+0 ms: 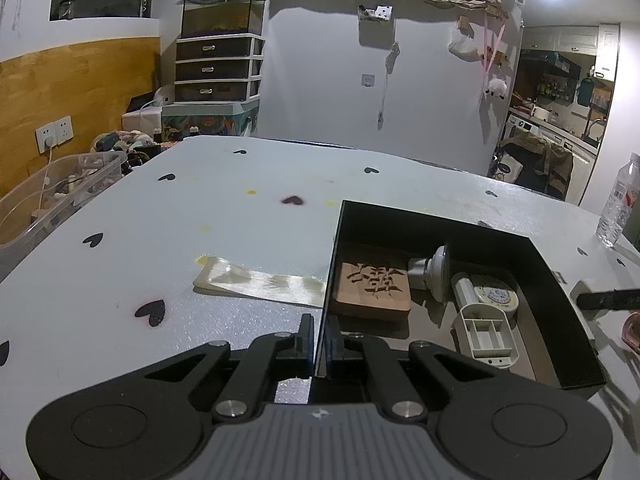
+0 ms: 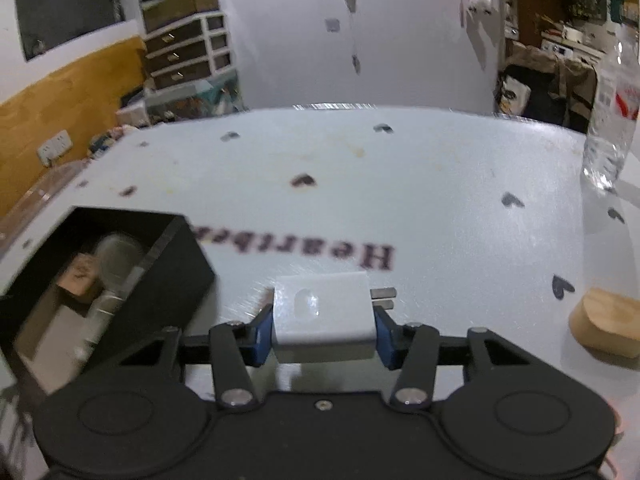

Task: Organize rigid objects
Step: 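Carry the white charger into the black box and open the right tool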

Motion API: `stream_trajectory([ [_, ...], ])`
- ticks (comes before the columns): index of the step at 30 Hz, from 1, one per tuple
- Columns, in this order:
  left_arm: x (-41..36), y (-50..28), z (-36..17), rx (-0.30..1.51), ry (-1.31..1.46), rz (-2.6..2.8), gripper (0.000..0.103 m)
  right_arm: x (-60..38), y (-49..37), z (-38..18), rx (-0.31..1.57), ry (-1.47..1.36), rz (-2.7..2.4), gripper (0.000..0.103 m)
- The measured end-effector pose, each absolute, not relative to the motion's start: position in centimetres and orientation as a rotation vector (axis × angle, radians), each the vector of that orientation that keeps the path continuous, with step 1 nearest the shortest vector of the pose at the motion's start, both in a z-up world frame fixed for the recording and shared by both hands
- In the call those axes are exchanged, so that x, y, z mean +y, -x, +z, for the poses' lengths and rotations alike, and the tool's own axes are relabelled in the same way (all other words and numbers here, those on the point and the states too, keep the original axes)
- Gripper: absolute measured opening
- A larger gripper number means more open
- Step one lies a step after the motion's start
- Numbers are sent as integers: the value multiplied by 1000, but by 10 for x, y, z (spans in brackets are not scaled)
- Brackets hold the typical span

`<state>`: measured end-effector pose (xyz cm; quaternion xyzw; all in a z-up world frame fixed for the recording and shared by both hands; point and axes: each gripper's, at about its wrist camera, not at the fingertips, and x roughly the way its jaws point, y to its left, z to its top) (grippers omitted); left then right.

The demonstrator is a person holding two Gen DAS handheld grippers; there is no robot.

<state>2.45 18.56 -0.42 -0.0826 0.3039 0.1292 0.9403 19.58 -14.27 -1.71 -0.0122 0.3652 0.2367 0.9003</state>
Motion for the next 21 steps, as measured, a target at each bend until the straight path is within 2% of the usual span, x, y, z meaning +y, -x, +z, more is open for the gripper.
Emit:
stream_trajectory([
  [7, 189, -23, -6, 609, 177, 254, 6, -101, -160, 30, 675, 41, 752, 51],
  [13, 191, -20, -8, 592, 187, 241, 5, -32, -150, 35, 721, 163, 942, 51],
  [21, 197, -16, -10, 573, 209, 207, 5, 44, -157, 6, 964, 179, 1023, 51],
])
